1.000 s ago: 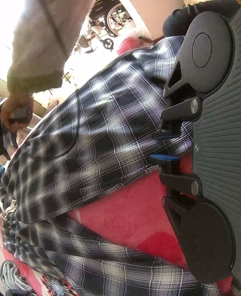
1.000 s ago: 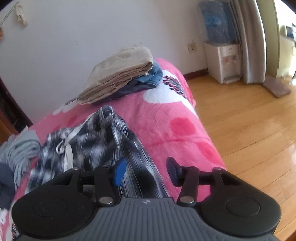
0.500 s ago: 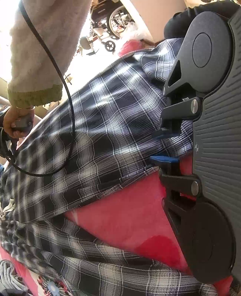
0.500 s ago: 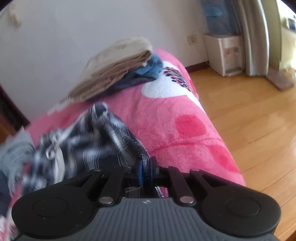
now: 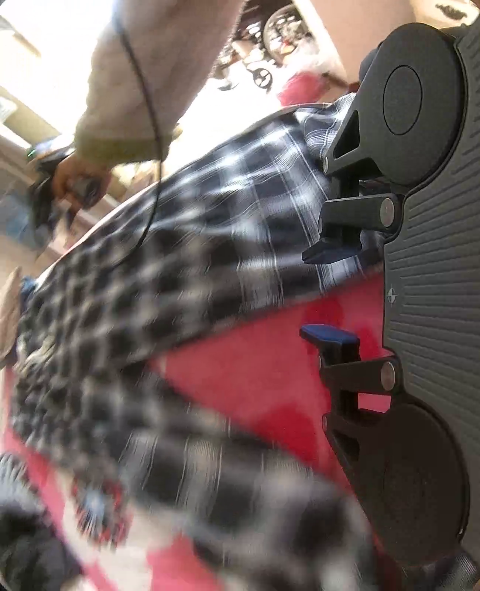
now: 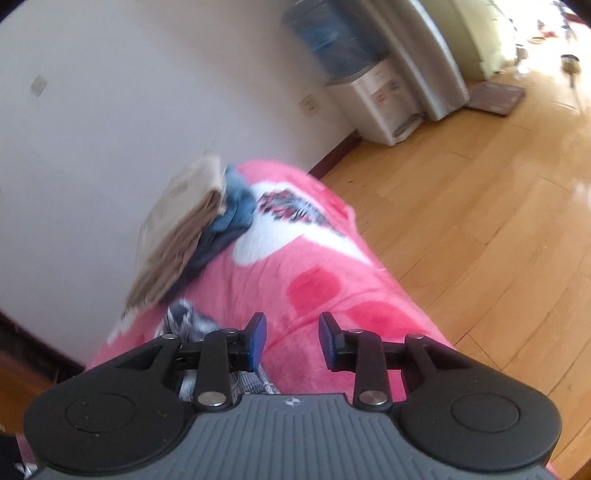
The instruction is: Fold clothes
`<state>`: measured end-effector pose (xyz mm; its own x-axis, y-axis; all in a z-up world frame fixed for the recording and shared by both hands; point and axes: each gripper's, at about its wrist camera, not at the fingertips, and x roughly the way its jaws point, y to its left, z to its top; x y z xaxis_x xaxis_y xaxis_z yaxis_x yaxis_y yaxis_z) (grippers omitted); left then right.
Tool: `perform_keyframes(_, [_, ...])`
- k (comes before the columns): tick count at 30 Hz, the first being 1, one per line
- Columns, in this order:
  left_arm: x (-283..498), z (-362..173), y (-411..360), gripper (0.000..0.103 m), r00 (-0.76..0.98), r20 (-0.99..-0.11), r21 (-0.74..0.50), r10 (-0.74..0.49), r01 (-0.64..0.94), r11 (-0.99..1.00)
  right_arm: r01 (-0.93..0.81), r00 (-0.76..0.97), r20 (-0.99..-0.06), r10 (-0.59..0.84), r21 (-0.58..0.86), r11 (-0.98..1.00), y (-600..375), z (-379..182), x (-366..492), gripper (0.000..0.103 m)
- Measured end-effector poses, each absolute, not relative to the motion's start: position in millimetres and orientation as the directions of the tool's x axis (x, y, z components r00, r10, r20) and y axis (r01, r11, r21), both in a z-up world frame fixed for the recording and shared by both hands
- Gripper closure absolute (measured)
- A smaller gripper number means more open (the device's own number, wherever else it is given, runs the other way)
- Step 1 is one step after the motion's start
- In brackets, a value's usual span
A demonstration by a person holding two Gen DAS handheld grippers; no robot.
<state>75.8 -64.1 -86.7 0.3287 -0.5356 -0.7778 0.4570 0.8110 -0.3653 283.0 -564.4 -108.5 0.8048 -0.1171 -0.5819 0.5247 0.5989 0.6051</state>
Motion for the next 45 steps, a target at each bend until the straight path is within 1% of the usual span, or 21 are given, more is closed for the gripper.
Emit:
perform_keyframes(2, [60.3, -71.3, -43.7, 0.065, 0.379, -0.77, -0.339, -0.513, 0.438, 0.832, 0.535, 0.802, -0.578, -0.151, 0.583, 0.611, -561.6, -95.7, 267.5, 0.07])
perform_keyframes(3, [51.5, -64.1, -34.2, 0.062, 0.406, -0.765, -0.324, -0.5, 0.429, 0.843, 0.535, 0.803, -0.573, -0.166, 0.569, 0.624, -557.8, -87.3, 256.9, 0.069])
perform_keyframes(5, [33.0, -50.2, -15.2, 0.06, 0.458, -0.752, -0.293, -0.475, 0.413, 0.862, 0.521, 0.807, -0.565, -0.171, 0.544, 0.657, -548.8, -69.7, 234.2, 0.069])
perform_keyframes(8, [5.9, -34.7, 4.6, 0.059, 0.504, -0.729, -0.252, -0.463, 0.431, 0.866, 0.46, 0.829, -0.539, -0.152, 0.501, 0.733, -535.0, -29.4, 181.3, 0.069])
perform_keyframes(10, [-5.7, -26.2, 7.0, 0.059, 0.498, -0.716, -0.25, -0.49, 0.472, 0.845, 0.4, 0.853, -0.508, -0.117, 0.494, 0.772, -527.1, 4.3, 131.7, 0.069])
perform_keyframes(12, [-8.7, -19.1, 4.3, 0.059, 0.444, -0.71, -0.291, -0.547, 0.522, 0.802, 0.322, 0.878, -0.475, -0.059, 0.496, 0.806, -516.4, 41.1, 68.0, 0.069])
perform_keyframes(15, [-7.1, -20.9, -20.4, 0.059, 0.301, -0.724, -0.38, -0.621, 0.576, 0.723, 0.266, 0.862, -0.507, -0.025, 0.411, 0.872, -481.9, 84.1, -31.7, 0.069])
perform_keyframes(17, [-7.4, -24.5, -38.1, 0.059, 0.212, -0.749, -0.409, -0.628, 0.598, 0.689, 0.235, 0.839, -0.544, -0.005, 0.355, 0.905, -453.2, 101.4, -94.9, 0.069])
perform_keyframes(20, [-9.4, -24.9, -58.8, 0.059, 0.11, -0.795, -0.401, -0.597, 0.643, 0.652, 0.19, 0.791, -0.611, 0.038, 0.304, 0.934, -402.6, 90.7, -156.6, 0.069])
perform_keyframes(22, [-13.9, -21.8, -67.1, 0.059, 0.111, -0.824, -0.36, -0.555, 0.653, 0.666, 0.167, 0.758, -0.649, 0.066, 0.291, 0.942, -372.1, 70.8, -177.8, 0.069])
perform_keyframes(24, [-19.7, -15.3, -71.8, 0.059, 0.138, -0.836, -0.327, -0.531, 0.651, 0.685, 0.169, 0.732, -0.673, 0.105, 0.328, 0.929, -347.8, 43.9, -193.5, 0.069])
perform_keyframes(27, [-30.6, 1.8, -76.6, 0.059, 0.214, -0.841, -0.273, -0.497, 0.626, 0.731, 0.21, 0.725, -0.672, 0.151, 0.425, 0.88, -325.4, 9.9, -217.0, 0.069])
perform_keyframes(29, [-38.1, 14.5, -76.8, 0.059, 0.271, -0.844, -0.24, -0.463, 0.582, 0.777, 0.22, 0.705, -0.677, 0.209, 0.489, 0.844, -314.5, -9.7, -227.9, 0.069])
perform_keyframes(31, [-47.3, 27.6, -73.5, 0.059, 0.312, -0.846, -0.236, -0.432, 0.508, 0.828, 0.204, 0.704, -0.67, 0.236, 0.509, 0.836, -304.5, -19.3, -239.8, 0.069])
perform_keyframes(34, [-64.6, 49.8, -56.6, 0.059, 0.326, -0.864, -0.256, -0.384, 0.373, 0.892, 0.153, 0.648, -0.699, 0.301, 0.507, 0.848, -290.7, -21.5, -232.8, 0.069])
perform_keyframes(36, [-83.6, 64.9, -49.9, 0.059, 0.371, -0.867, -0.199, -0.334, 0.356, 0.913, 0.102, 0.632, -0.706, 0.321, 0.485, 0.868, -279.2, -16.8, -233.2, 0.069])
perform_keyframes(38, [-100.2, 74.8, -45.9, 0.057, 0.409, -0.855, -0.171, -0.318, 0.357, 0.918, 0.033, 0.623, -0.709, 0.33, 0.445, 0.895, -264.6, -12.1, -231.5, 0.069])
perform_keyframes(40, [-106.3, 73.4, -44.0, 0.056, 0.395, -0.854, -0.202, -0.339, 0.348, 0.916, -0.01, 0.601, -0.72, 0.348, 0.429, 0.903, -253.9, -14.3, -229.8, 0.068])
perform_keyframes(42, [-104.9, 63.4, -46.5, 0.056, 0.375, -0.853, -0.212, -0.362, 0.383, 0.899, -0.046, 0.585, -0.727, 0.359, 0.412, 0.91, -244.8, -21.3, -227.2, 0.065])
perform_keyframes(44, [-87.1, 42.4, -46.0, 0.056, 0.365, -0.874, -0.17, -0.32, 0.387, 0.906, -0.078, 0.584, -0.731, 0.353, 0.382, 0.921, -234.5, -30.3, -223.1, 0.061])
perform_keyframes(45, [-73.2, 29.9, -41.3, 0.056, 0.348, -0.894, -0.16, -0.282, 0.34, 0.927, -0.094, 0.58, -0.736, 0.35, 0.366, 0.926, -228.2, -36.3, -222.3, 0.057])
